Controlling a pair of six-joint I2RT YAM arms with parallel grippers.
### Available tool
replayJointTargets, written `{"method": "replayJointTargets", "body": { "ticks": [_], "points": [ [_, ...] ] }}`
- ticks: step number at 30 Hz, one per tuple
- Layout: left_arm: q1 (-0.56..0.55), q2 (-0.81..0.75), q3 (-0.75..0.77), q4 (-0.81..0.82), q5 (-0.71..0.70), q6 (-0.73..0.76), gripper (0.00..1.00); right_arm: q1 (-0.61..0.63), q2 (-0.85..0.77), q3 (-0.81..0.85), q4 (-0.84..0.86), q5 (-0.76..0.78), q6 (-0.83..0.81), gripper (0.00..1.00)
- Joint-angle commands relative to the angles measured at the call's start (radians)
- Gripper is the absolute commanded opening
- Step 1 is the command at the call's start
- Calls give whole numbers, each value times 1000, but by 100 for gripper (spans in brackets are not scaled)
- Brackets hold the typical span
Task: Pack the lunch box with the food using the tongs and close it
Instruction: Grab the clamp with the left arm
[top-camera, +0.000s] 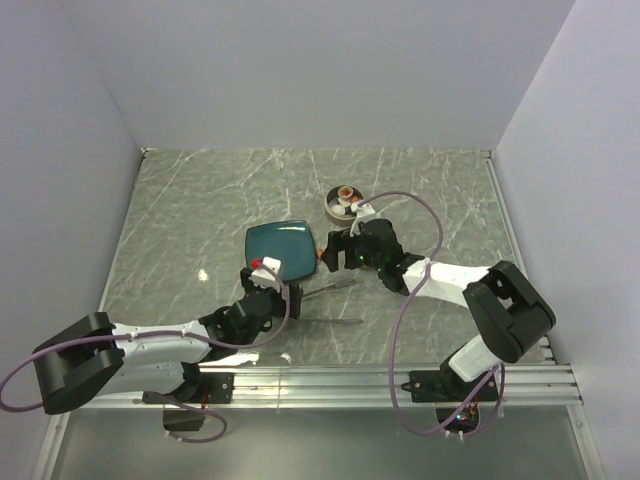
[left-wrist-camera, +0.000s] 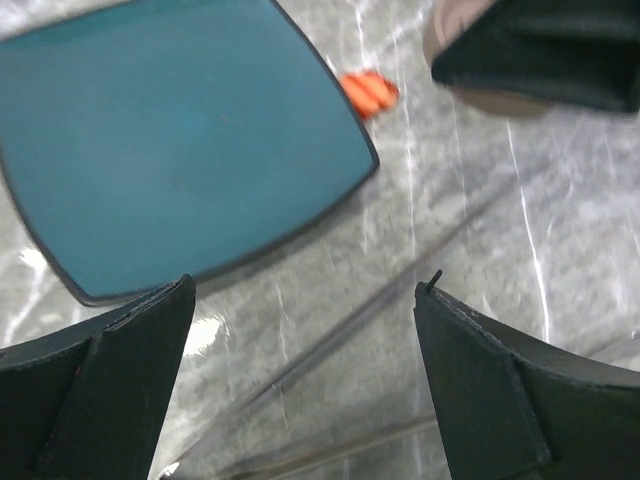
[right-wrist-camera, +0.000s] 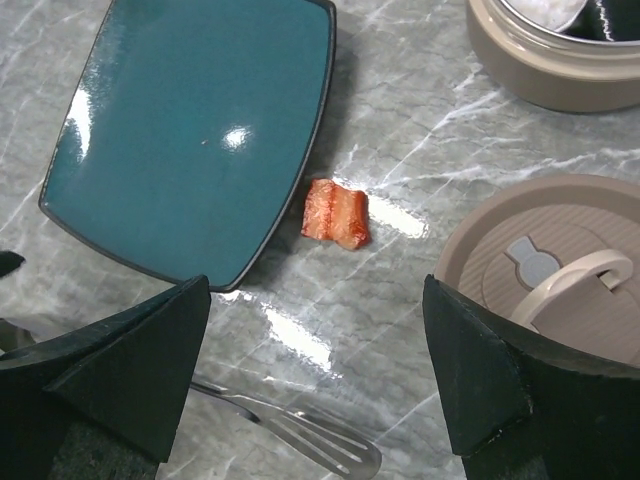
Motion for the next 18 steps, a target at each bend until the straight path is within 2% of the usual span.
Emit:
{"method": "replayJointTargets", "body": {
  "ticks": [1, 8, 11, 13, 14, 15, 17, 18],
  "points": [
    [0, 29, -20, 115, 81, 25, 97, 6, -17, 34, 8, 33, -18, 93],
    [0, 169, 15, 103, 136, 5, 94, 4, -115, -21, 11, 65, -24, 93],
    [0, 213, 34, 80, 115, -10, 92, 6, -159, -58, 17, 80, -29, 93],
    [0, 247, 55, 52, 112, -19, 87, 7, -181, -69, 24, 83, -30, 93],
    [0, 256, 63, 46, 113, -22, 84, 6, -196, -74, 24, 83, -30, 93],
    [-3, 273, 75, 39, 116, -25, 76, 6, -203, -81, 21, 86, -30, 93],
    [-8, 286, 86, 22, 113, -28, 65, 6, -218, -89, 19, 97, -30, 93],
    [-16, 293, 93, 17, 110, -30, 55, 6, -222, -92, 19, 102, -30, 93]
  ]
}}
